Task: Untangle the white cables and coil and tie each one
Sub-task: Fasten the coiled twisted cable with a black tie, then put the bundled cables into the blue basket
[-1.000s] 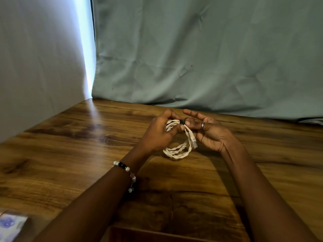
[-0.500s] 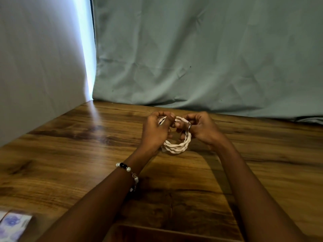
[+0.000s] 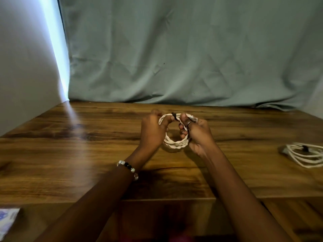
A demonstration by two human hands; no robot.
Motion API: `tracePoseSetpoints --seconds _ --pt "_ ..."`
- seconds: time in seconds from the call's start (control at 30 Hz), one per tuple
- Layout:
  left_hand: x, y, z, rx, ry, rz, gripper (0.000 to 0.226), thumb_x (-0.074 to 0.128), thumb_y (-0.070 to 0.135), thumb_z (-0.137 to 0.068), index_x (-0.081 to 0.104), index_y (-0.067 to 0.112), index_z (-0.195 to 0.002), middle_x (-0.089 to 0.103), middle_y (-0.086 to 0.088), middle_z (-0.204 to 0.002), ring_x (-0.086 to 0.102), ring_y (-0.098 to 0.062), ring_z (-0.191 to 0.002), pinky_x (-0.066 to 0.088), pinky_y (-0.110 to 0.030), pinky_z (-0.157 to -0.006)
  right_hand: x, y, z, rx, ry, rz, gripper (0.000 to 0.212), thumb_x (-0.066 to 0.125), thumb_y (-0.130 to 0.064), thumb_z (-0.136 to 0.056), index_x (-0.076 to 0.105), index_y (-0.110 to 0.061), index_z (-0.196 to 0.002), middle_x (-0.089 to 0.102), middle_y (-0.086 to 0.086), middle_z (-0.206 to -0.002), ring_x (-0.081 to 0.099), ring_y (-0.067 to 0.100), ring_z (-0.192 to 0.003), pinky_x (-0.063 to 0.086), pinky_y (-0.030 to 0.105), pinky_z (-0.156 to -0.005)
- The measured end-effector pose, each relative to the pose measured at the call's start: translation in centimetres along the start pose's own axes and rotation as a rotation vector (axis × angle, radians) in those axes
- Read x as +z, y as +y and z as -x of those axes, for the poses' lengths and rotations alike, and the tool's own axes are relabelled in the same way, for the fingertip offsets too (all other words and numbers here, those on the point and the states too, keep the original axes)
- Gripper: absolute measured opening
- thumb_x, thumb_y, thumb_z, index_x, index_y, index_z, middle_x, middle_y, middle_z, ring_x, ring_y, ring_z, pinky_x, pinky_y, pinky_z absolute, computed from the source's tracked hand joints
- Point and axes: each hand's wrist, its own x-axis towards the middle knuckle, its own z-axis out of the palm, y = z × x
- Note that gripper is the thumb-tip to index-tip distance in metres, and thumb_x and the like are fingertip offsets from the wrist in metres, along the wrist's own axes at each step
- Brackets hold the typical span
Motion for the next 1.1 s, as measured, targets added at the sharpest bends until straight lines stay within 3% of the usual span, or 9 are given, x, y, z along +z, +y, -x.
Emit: tracePoseSetpoints --seconds 0.13,0.23,0.33,0.53,0.67,0.73,0.8,0.93,1.1 --pt "2.6 3.7 1.7 -0.511 -0.248 0.503 0.019 0.069 0.025 -0.087 0.068 0.007 -0.094 0.068 -0.006 -0.069 0.059 -0.012 -0.050 0.046 -0.022 -0.049 -3.9 -2.4 1.5 0.009 0.130 -0.084 0.012 0.063 -0.011 -0.090 0.064 -0.005 -0.080 0.057 0.004 -0.062 0.051 0.006 -0.043 0.044 0.018 -0.040" --pt "5.1 6.2 2.8 -0.625 -0.462 0.540 0.013 0.066 0.017 -0.089 0.067 0.005 -0.093 0.070 -0.010 -0.077 0.063 -0.020 -0.058 0.052 -0.029 -0.057 -7.8 -5.4 2.7 0.028 0.184 -0.004 0.009 0.065 -0.008 -0.088 0.063 -0.004 -0.080 0.061 0.007 -0.065 0.057 0.010 -0.045 0.051 0.022 -0.044" --pt "8.2 8.1 4.0 -0.642 -0.560 0.507 0.021 0.065 0.007 -0.088 0.063 -0.005 -0.105 0.070 -0.016 -0.081 0.067 -0.023 -0.059 0.057 -0.035 -0.051 -11.9 -7.8 4.0 0.107 0.214 0.178 0.009 0.070 -0.009 -0.083 0.066 -0.002 -0.084 0.065 0.014 -0.072 0.062 0.019 -0.054 0.055 0.035 -0.050" --pt "15.0 9.6 5.8 -0.604 -0.567 0.419 0.031 0.074 0.002 -0.073 0.058 -0.006 -0.099 0.068 -0.020 -0.084 0.066 -0.025 -0.059 0.058 -0.037 -0.053 -19.4 -11.3 6.8 0.255 0.358 0.554 0.014 0.073 -0.026 -0.083 0.066 -0.015 -0.087 0.059 0.001 -0.075 0.058 0.017 -0.067 0.047 0.029 -0.059" --pt "18.9 8.7 4.8 -0.570 -0.591 0.295 0.041 0.078 0.023 -0.068 0.065 0.001 -0.100 0.072 -0.017 -0.093 0.070 -0.028 -0.075 0.056 -0.036 -0.062 -26.3 -12.9 5.9 -0.003 0.760 0.551 0.033 0.072 -0.038 -0.079 0.068 -0.009 -0.095 0.054 0.006 -0.069 0.050 0.017 -0.052 0.045 0.023 -0.044" --pt "20.0 9.1 4.3 -0.497 -0.599 0.175 0.042 0.079 0.033 -0.072 0.066 0.005 -0.101 0.072 -0.012 -0.094 0.068 -0.022 -0.069 0.050 -0.027 -0.051 -31.1 -12.9 4.1 -0.105 0.994 0.678 0.062 0.070 -0.063 -0.062 0.069 -0.010 -0.095 0.063 0.009 -0.080 0.062 0.025 -0.066 0.058 0.039 -0.057" --pt "20.7 9.5 3.8 -0.444 -0.646 0.086 0.041 0.077 0.034 -0.078 0.064 0.004 -0.102 0.070 -0.011 -0.088 0.060 -0.017 -0.059 0.040 -0.023 -0.044 -31.5 -13.3 4.9 -0.097 1.126 0.784 0.056 0.070 -0.059 -0.069 0.067 -0.011 -0.098 0.068 0.014 -0.099 0.067 0.035 -0.089 0.058 0.049 -0.076" --pt "21.7 9.7 3.4 -0.380 -0.773 -0.043 0.038 0.076 0.029 -0.080 0.059 0.003 -0.102 0.058 -0.006 -0.073 0.051 -0.016 -0.050 0.037 -0.024 -0.040 -31.0 -13.1 6.0 -0.021 1.128 0.948 0.053 0.063 -0.053 -0.084 0.063 -0.004 -0.106 0.065 0.019 -0.114 0.062 0.036 -0.103 0.050 0.037 -0.085" --pt "22.8 9.8 2.9 -0.326 -0.868 -0.148 0.019 0.077 0.018 -0.079 0.060 0.010 -0.083 0.066 -0.010 -0.079 0.056 -0.018 -0.057 0.044 -0.025 -0.049 -31.6 -12.2 4.7 -0.022 1.006 0.985 0.048 0.053 -0.057 -0.089 0.071 -0.014 -0.096 0.069 0.012 -0.101 0.065 0.033 -0.096 0.052 0.038 -0.086"
